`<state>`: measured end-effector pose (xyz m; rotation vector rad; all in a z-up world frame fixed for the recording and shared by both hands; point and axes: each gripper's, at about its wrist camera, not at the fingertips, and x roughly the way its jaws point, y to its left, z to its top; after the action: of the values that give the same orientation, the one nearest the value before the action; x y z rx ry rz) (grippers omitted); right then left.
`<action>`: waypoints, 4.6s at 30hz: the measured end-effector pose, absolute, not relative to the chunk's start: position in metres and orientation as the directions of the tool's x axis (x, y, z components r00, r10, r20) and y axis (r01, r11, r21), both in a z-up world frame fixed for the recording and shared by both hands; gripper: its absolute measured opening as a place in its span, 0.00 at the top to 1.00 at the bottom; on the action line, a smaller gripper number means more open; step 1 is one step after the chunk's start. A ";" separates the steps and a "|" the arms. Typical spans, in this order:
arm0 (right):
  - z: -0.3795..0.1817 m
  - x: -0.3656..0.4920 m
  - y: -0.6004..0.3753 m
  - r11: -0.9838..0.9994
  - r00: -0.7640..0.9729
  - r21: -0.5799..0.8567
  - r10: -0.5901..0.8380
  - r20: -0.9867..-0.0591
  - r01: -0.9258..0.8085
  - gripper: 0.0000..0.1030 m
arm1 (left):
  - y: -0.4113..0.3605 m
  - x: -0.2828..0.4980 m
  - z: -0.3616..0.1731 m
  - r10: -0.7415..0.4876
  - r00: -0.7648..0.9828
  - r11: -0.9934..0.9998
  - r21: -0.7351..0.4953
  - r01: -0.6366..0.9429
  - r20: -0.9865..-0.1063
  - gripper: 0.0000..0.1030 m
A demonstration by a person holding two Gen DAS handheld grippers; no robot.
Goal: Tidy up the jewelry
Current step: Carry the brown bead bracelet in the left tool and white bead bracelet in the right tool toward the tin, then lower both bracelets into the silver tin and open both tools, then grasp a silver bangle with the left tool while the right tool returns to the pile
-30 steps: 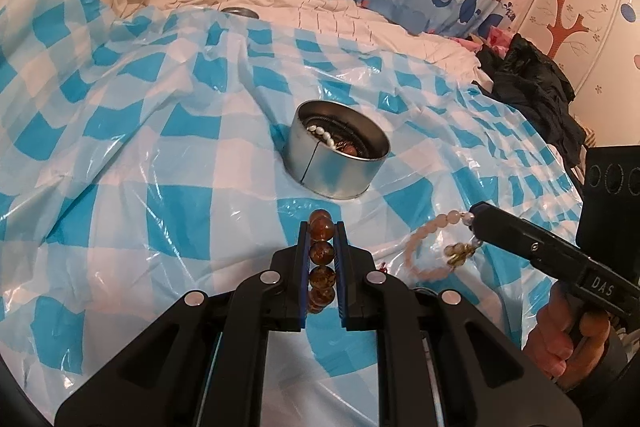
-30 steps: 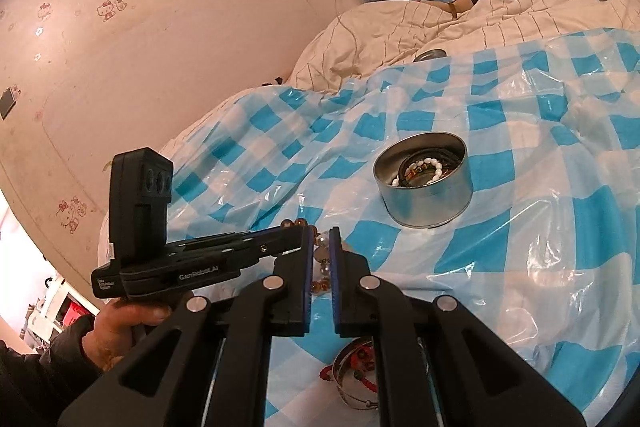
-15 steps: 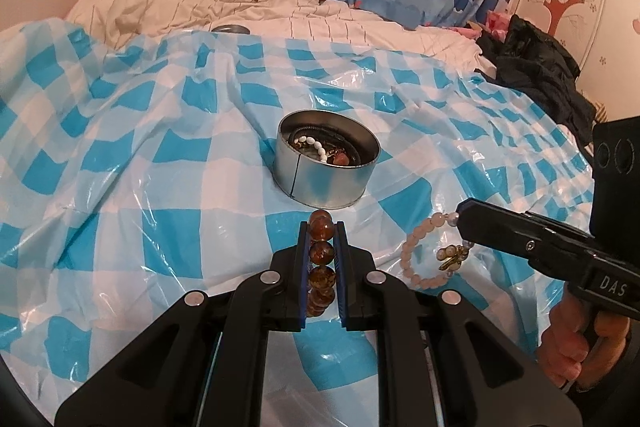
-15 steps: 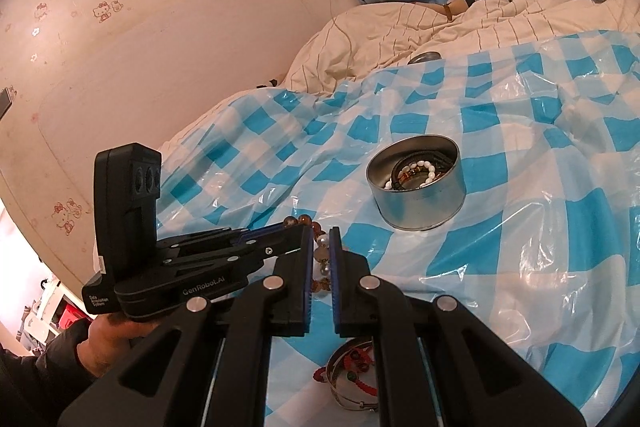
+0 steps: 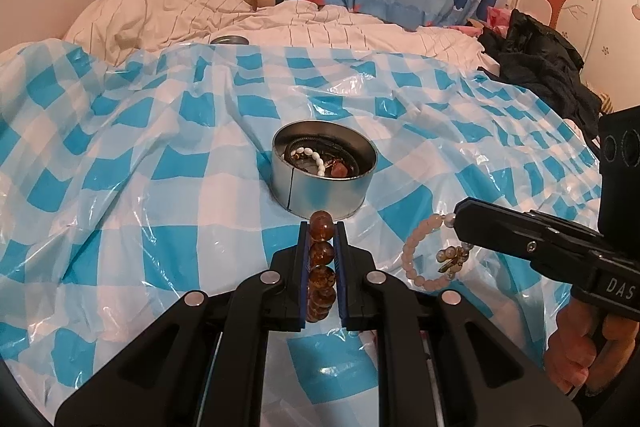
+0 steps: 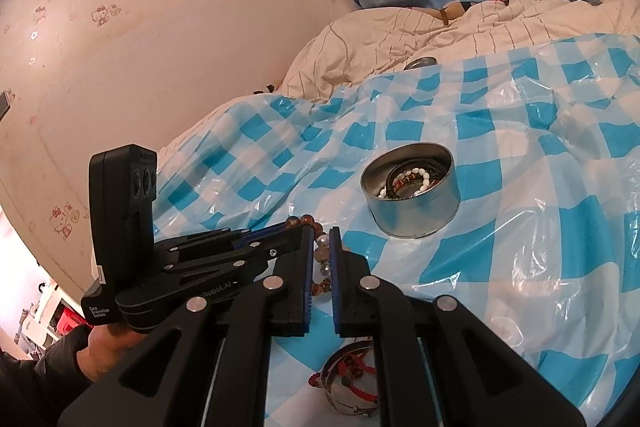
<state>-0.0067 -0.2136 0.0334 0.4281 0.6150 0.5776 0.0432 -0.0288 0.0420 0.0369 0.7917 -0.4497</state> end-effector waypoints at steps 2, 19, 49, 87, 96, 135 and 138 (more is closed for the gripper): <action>0.035 -0.006 -0.215 0.760 0.675 0.532 0.615 -0.408 -0.372 0.92 | -0.030 0.046 0.042 -0.378 0.613 0.905 -0.137 0.403 -0.693 0.90; 0.042 0.015 -0.234 0.755 0.715 0.559 0.596 -0.365 -0.343 0.92 | -0.051 0.075 0.057 -0.442 0.627 0.890 -0.227 0.395 -0.641 0.90; 0.035 0.050 -0.245 0.737 0.722 0.606 0.591 -0.361 -0.300 0.92 | -0.043 0.134 0.038 -0.472 0.611 0.881 -0.372 0.293 -0.635 0.86; -0.027 0.121 -0.255 0.556 0.616 0.827 0.681 -0.395 -0.084 0.33 | -0.034 0.140 -0.008 -0.542 0.541 0.828 -0.517 0.217 -0.642 0.42; -0.011 0.081 -0.239 0.500 0.566 0.850 0.754 -0.334 -0.164 0.33 | -0.040 0.089 0.008 -0.562 0.457 0.827 -0.473 0.304 -0.689 0.42; -0.021 -0.031 -0.233 0.887 0.527 0.428 0.450 -0.721 -0.172 0.65 | -0.002 0.024 0.006 -0.424 0.466 0.891 -0.267 0.366 -0.777 0.30; -0.027 -0.030 -0.235 0.889 0.514 0.434 0.444 -0.734 -0.148 0.65 | -0.005 0.025 0.005 -0.448 0.440 0.878 -0.290 0.380 -0.778 0.30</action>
<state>-0.0302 -0.2352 -0.0266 0.3367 0.9708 0.3643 0.0245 -0.0049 0.0050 -0.0764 0.9894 -0.5143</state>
